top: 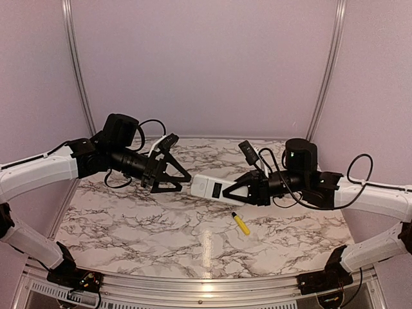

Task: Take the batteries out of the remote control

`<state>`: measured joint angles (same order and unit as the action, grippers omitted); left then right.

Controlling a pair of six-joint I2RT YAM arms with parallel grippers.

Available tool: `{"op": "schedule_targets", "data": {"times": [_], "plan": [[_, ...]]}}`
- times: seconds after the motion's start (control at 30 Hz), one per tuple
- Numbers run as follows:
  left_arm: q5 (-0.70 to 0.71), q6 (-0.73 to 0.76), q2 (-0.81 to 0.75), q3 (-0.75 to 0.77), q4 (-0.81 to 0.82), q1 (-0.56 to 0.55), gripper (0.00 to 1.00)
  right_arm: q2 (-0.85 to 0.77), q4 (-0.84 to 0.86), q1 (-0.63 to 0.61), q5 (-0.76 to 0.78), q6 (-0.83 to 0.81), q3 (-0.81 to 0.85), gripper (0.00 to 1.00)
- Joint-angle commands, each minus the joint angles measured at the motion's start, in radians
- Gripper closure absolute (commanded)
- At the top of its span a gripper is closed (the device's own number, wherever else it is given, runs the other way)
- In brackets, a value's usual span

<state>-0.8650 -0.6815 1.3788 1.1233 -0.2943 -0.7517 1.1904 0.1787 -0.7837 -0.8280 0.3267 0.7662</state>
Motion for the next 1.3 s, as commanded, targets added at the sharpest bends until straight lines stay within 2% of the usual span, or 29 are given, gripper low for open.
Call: {"op": "schedule_targets", "data": {"times": [0.0, 0.17, 0.33, 0.57, 0.77, 1.0, 1.27], "plan": [[0.18, 0.165, -0.053, 0.033, -0.126, 0.0, 0.02, 0.053, -0.101, -0.006, 0.051, 0.231, 0.102, 1.0], [0.273, 0.204, -0.087, 0.043, -0.114, 0.0, 0.02, 0.111, -0.159, -0.006, 0.025, 0.353, 0.153, 1.0], [0.308, 0.212, -0.08, 0.051, -0.111, 0.0, 0.07, 0.131, -0.133, -0.006, 0.028, 0.511, 0.164, 1.0], [0.346, 0.204, -0.061, 0.042, -0.103, -0.01, 0.15, 0.104, -0.067, -0.006, 0.06, 0.647, 0.161, 1.0], [0.329, 0.203, -0.015, 0.081, -0.084, -0.046, 0.17, 0.084, -0.039, -0.006, 0.082, 0.686, 0.147, 1.0], [0.359, 0.233, 0.059, 0.165, -0.148, -0.105, 0.2, 0.074, -0.018, -0.006, 0.095, 0.707, 0.143, 1.0], [0.398, 0.222, 0.09, 0.19, -0.157, -0.106, 0.28, 0.065, -0.003, -0.007, 0.085, 0.712, 0.142, 1.0]]}}
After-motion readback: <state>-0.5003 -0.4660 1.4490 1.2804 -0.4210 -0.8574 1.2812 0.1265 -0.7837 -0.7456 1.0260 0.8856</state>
